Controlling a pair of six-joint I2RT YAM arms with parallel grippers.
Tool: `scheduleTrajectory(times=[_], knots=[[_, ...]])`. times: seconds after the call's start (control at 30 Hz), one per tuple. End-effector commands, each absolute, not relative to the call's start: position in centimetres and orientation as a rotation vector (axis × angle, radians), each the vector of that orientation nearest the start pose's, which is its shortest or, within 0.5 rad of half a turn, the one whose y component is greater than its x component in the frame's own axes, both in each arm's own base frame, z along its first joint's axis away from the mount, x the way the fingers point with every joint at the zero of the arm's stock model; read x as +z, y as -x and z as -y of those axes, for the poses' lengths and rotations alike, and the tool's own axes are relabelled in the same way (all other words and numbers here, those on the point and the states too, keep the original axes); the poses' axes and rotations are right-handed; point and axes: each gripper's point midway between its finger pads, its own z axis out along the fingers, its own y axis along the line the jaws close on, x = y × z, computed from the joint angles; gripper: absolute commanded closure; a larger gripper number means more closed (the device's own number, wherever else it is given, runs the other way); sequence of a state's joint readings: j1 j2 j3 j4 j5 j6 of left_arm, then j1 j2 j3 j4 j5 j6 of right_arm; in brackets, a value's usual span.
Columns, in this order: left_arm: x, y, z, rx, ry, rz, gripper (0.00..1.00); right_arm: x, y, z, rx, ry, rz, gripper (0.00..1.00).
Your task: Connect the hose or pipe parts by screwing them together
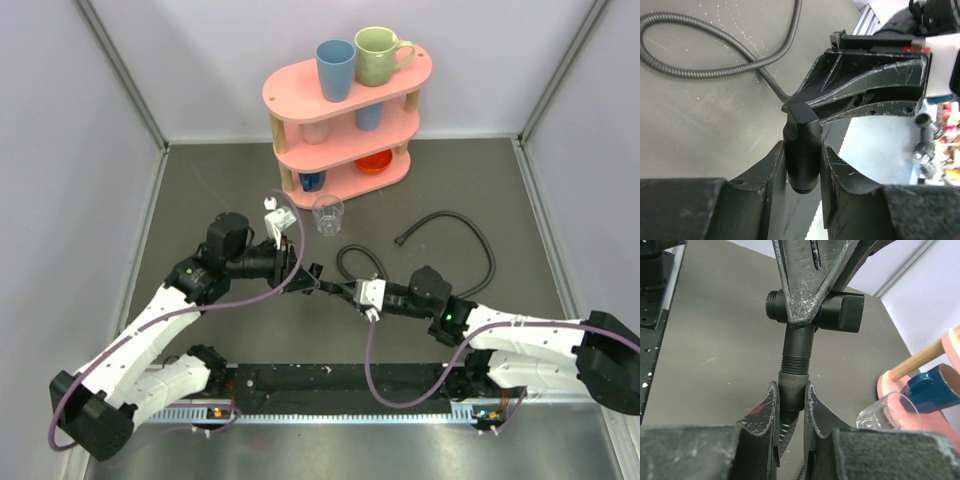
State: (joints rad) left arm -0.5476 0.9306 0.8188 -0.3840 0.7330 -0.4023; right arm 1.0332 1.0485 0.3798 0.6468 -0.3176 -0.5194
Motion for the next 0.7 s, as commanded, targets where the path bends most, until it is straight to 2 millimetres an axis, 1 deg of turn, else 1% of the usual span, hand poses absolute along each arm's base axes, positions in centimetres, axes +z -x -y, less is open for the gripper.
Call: scheduleTrajectory(times=[0.0, 0.03, 0.17, 0.2, 0.27, 0.3, 0.33, 0.43, 0.53, 0.67], knots=[[25.0, -14.5, 26.3, -1.344, -0.962, -1.823, 1.0, 25.4, -11.6, -35.3, 0.874, 1.354, -0.728, 1.0], [24.8, -14.5, 26.3, -1.339, -0.975, -1.816, 1.0, 25.6, -11.6, -35.4, 0.882, 1.356, -0.725, 1.0], [24.2, -14.5, 26.4, -1.282, -1.05, -1.751, 1.0, 25.6, -11.6, -35.7, 0.924, 1.373, -0.737, 1.0], [23.6, -14.4, 26.4, -1.266, -1.083, -1.735, 1.0, 25.5, -12.0, -35.7, 0.931, 1.368, -0.755, 1.0], [23.3, -14.3, 26.4, -1.247, -1.116, -1.707, 1.0, 25.6, -12.2, -35.9, 0.959, 1.366, -0.776, 1.0], [23.2, -14.4, 26.4, -1.227, -1.138, -1.678, 1.0, 25.6, -12.6, -35.8, 0.972, 1.359, -0.8, 1.0], [22.7, -14.4, 26.4, -1.208, -1.157, -1.668, 1.0, 25.7, -12.6, -35.7, 0.983, 1.352, -0.803, 1.0], [22.0, -14.4, 26.2, -1.169, -1.194, -1.633, 1.0, 25.6, -13.0, -35.4, 1.021, 1.335, -0.812, 1.0], [21.7, -14.2, 26.0, -1.156, -1.227, -1.596, 1.0, 25.0, -13.1, -35.4, 1.051, 1.351, -0.832, 1.0], [22.2, -13.9, 25.9, -1.148, -1.235, -1.543, 1.0, 24.6, -13.6, -35.4, 1.069, 1.321, -0.887, 1.0]])
